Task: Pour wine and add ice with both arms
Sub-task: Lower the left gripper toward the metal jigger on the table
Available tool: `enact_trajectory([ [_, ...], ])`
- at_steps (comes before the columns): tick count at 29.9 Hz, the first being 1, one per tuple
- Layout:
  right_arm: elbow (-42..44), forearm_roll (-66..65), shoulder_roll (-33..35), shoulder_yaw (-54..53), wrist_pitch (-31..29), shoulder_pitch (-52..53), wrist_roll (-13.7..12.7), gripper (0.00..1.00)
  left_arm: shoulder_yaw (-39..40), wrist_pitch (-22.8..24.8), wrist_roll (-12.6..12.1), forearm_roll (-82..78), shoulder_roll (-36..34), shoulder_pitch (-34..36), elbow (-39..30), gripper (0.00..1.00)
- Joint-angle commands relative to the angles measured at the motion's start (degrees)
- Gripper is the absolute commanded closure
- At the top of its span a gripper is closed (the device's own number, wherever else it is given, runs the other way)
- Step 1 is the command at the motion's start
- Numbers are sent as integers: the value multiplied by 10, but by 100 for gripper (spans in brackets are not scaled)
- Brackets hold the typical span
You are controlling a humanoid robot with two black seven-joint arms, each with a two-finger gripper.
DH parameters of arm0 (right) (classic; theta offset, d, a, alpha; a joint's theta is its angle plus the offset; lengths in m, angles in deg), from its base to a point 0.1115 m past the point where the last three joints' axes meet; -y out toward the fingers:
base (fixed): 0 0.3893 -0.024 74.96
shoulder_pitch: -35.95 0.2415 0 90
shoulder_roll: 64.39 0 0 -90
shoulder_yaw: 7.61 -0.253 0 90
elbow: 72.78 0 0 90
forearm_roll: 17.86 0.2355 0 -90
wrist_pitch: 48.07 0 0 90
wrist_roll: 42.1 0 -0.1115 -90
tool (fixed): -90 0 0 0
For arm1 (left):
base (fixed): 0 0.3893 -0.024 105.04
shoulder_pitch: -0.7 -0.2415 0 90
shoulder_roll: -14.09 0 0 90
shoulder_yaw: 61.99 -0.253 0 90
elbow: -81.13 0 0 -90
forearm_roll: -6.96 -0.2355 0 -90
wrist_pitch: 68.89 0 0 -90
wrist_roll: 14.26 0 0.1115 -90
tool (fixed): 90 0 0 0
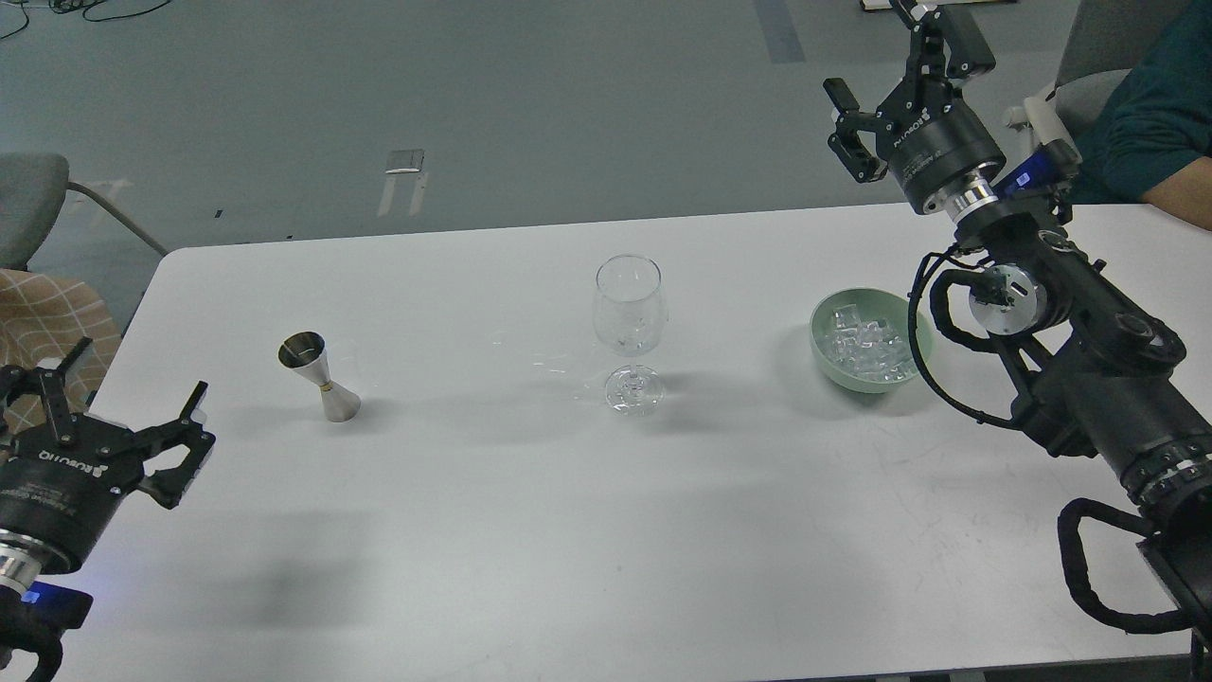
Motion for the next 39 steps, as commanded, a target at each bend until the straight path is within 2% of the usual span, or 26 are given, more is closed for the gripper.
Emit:
enact_trajectory([
  [1,1,0,0,1,3,0,-1,0,-7,-29,-29,0,48,-7,-1,5],
  [2,1,0,0,1,5,0,-2,0,-7,-42,-45,0,66,-5,2,5],
  [4,1,0,1,1,10,0,-2,0,-7,-55,-51,-8,93,2,12,5],
  [8,1,0,2,1,10,0,-3,0,-12,-57,-52,-12,116,22,32,5],
  [18,1,0,2,9,25,0,-3,0,-27,-57,-48,-49,174,116,147,4],
  [29,3,-1,1,10,25,-1,-3,0,-20,-71,-43,-65,177,200,241,3],
  [39,4,-2,1,11,26,-1,-3,0,-18,-71,-24,-87,177,270,319,4],
])
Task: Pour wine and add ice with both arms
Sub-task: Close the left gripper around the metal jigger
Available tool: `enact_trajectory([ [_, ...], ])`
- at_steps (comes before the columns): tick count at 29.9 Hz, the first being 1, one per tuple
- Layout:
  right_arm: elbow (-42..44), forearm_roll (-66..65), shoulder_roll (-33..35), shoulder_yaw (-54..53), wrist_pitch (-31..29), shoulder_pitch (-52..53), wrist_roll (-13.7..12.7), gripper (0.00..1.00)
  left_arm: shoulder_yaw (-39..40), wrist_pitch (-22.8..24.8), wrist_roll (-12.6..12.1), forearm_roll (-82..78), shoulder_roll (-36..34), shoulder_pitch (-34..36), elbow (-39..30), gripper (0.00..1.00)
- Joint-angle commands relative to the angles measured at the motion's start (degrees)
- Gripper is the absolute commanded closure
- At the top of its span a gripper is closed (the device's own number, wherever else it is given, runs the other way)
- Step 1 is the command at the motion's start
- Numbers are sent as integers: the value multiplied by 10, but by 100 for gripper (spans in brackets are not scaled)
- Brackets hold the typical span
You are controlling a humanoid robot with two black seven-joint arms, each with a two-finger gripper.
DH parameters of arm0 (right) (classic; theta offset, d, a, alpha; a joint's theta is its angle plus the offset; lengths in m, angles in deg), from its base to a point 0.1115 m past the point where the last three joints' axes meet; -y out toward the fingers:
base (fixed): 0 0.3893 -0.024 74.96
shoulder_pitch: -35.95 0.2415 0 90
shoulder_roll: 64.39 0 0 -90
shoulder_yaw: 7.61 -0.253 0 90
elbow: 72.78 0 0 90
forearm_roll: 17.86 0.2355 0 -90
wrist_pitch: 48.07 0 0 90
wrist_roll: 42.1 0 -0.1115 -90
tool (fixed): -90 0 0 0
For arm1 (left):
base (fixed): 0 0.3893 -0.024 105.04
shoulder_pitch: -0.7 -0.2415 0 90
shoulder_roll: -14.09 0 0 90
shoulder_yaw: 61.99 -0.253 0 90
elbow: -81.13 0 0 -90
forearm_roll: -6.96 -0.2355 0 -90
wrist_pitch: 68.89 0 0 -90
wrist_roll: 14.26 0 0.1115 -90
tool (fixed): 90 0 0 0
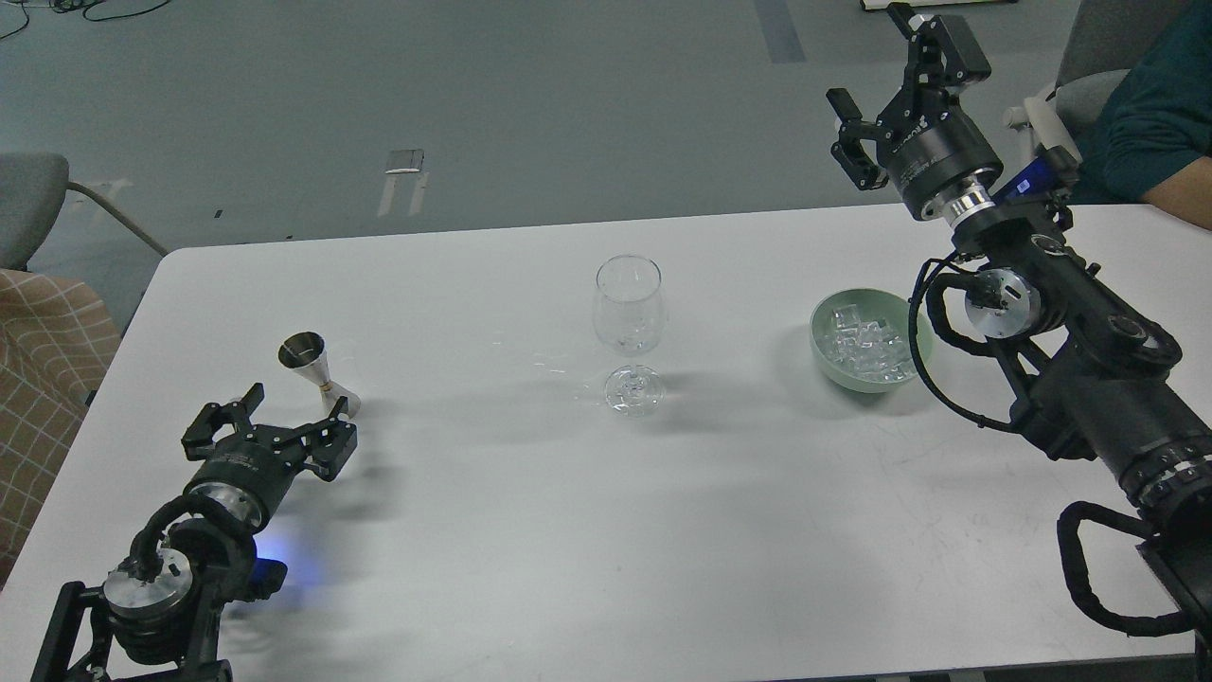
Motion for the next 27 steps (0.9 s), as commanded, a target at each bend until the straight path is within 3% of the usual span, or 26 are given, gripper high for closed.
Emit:
enact_trajectory([
  [1,0,1,0,0,0,0,0,0,0,0,8,-9,0,24,27,4],
  [15,0,0,1,0,0,-4,0,0,-1,-1,13,-26,0,76,82,9],
  [27,0,-1,1,1,0,-5,0,0,-2,0,29,-38,0,85,101,34],
])
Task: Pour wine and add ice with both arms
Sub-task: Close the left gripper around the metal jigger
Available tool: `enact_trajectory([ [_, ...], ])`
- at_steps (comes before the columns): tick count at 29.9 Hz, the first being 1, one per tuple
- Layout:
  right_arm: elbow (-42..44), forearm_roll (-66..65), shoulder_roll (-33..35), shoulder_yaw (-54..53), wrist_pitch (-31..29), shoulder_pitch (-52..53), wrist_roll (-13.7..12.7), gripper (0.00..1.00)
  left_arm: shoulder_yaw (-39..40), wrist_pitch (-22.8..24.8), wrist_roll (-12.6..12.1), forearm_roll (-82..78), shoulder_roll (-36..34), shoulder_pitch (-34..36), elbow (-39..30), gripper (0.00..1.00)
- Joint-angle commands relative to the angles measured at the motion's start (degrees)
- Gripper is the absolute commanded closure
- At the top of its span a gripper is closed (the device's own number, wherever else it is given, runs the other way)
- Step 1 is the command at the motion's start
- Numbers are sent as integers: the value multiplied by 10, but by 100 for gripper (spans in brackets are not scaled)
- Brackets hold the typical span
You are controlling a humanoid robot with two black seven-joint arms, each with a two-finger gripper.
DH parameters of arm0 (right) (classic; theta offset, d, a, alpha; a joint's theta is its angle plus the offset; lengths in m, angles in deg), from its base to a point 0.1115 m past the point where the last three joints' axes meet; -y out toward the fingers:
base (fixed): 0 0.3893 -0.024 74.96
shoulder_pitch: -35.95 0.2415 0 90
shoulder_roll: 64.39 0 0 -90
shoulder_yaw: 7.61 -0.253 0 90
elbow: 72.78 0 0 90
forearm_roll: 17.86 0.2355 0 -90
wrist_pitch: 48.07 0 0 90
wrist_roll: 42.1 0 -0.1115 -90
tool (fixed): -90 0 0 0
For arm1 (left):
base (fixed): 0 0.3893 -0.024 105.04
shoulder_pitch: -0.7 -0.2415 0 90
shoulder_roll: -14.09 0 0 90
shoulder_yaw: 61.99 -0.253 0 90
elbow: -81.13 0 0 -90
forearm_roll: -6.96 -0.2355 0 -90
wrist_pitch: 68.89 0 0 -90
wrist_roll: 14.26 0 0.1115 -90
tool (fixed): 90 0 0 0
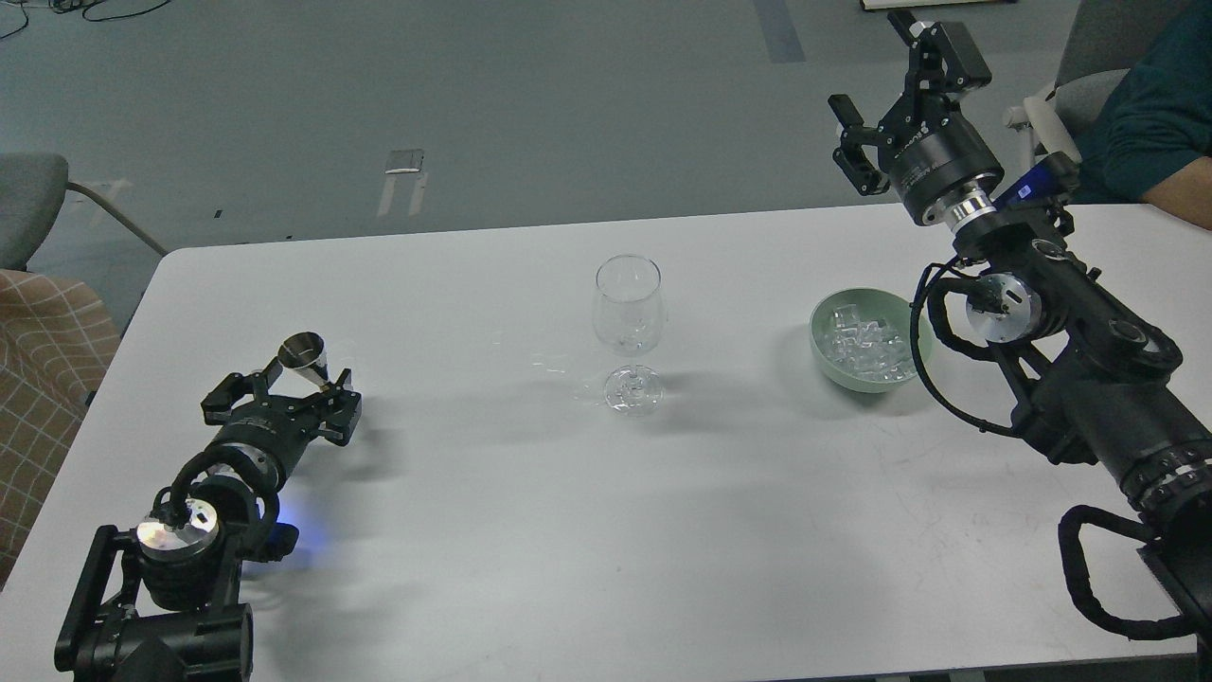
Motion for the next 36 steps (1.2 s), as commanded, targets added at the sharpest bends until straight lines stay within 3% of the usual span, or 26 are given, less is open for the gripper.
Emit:
enact_trajectory([
  [1,0,0,0,1,0,-1,0,0,0,1,7,0,1,0,3,37],
  [10,0,0,-1,1,0,-2,0,0,-4,10,14,0,1,1,5,55],
  [20,0,0,0,1,0,-3,0,0,-1,13,13,1,12,3,5,61],
  [24,0,0,-1,6,0,-3,0,0,1,27,14,2,18,4,6,73],
  [34,-1,0,-1,15,1,-3,0,0,3,28,13,9,18,4,6,86],
  [36,0,0,-1,15,1,-3,0,0,3,28,11,9,18,4,5,95],
])
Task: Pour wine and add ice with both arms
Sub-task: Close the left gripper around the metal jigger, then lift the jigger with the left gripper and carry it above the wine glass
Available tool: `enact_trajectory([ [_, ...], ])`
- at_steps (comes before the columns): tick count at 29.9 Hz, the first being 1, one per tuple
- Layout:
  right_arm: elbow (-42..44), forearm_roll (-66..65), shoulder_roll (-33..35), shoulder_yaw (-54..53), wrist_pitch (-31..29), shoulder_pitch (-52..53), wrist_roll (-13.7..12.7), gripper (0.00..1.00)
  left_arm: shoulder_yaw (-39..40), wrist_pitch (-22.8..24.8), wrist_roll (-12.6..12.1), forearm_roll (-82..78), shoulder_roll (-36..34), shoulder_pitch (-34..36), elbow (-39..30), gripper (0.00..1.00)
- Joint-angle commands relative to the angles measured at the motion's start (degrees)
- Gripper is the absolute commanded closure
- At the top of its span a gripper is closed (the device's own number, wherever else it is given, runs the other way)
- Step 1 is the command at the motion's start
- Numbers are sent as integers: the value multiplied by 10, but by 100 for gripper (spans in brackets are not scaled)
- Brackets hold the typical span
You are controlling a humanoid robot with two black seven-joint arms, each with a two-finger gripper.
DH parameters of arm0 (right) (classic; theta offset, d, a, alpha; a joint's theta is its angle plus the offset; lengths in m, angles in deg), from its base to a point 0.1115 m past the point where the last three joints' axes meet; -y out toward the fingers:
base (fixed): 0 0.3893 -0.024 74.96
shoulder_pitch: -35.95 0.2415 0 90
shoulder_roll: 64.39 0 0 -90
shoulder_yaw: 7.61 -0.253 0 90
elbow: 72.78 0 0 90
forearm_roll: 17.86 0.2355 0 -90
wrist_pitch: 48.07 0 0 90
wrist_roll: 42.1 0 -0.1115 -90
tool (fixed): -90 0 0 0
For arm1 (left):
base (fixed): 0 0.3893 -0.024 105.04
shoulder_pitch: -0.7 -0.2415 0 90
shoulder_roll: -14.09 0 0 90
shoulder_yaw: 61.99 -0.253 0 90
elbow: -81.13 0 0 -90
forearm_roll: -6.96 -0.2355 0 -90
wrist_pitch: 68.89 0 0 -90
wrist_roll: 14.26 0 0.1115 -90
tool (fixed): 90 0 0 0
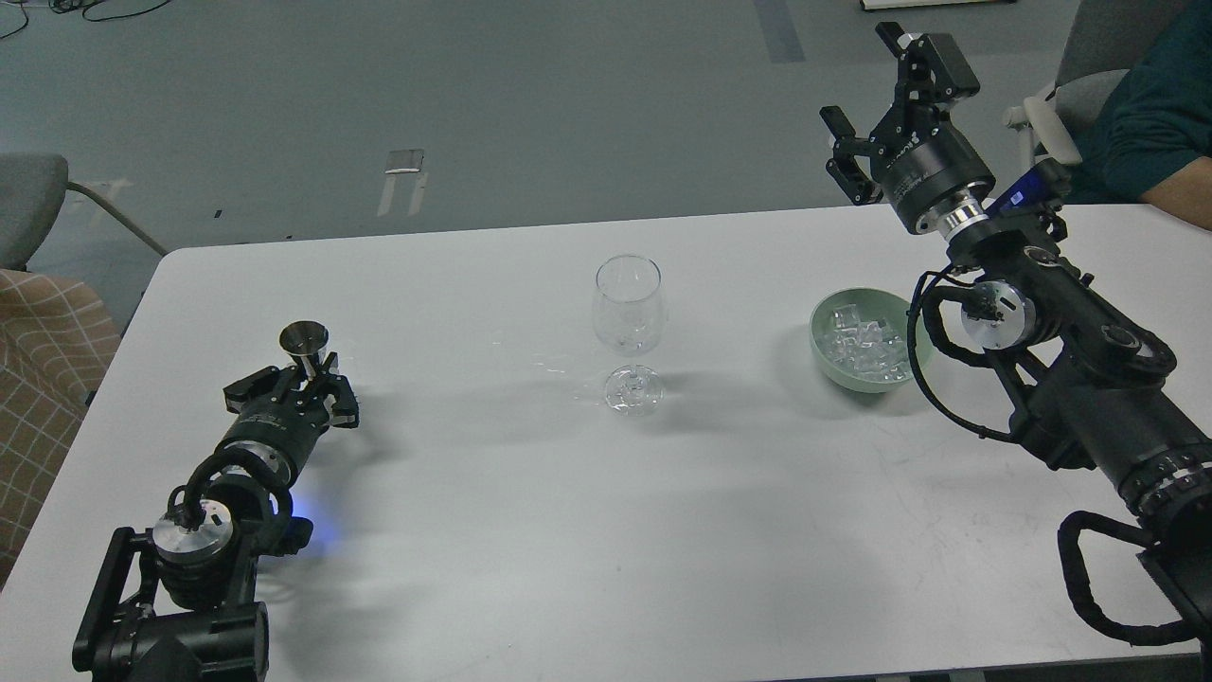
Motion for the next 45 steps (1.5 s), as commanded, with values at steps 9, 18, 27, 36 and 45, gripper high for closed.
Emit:
enact_trajectory([
  [9,0,0,0,0,6,1,0,0,1,3,-5,4,3,9,-5,100],
  [18,0,0,0,1,6,1,0,0,-10,-6,-28,2,3,21,-63,100],
  [27,0,0,0,1,6,-1,0,0,-73,-67,-46,0,3,40,-133,100],
  [36,0,1,0,1,6,-1,0,0,-120,-90,-71,-6,3,64,-137,100],
  [45,0,1,0,1,6,-5,0,0,-146,-113,-81,-19,3,105,-137,100],
])
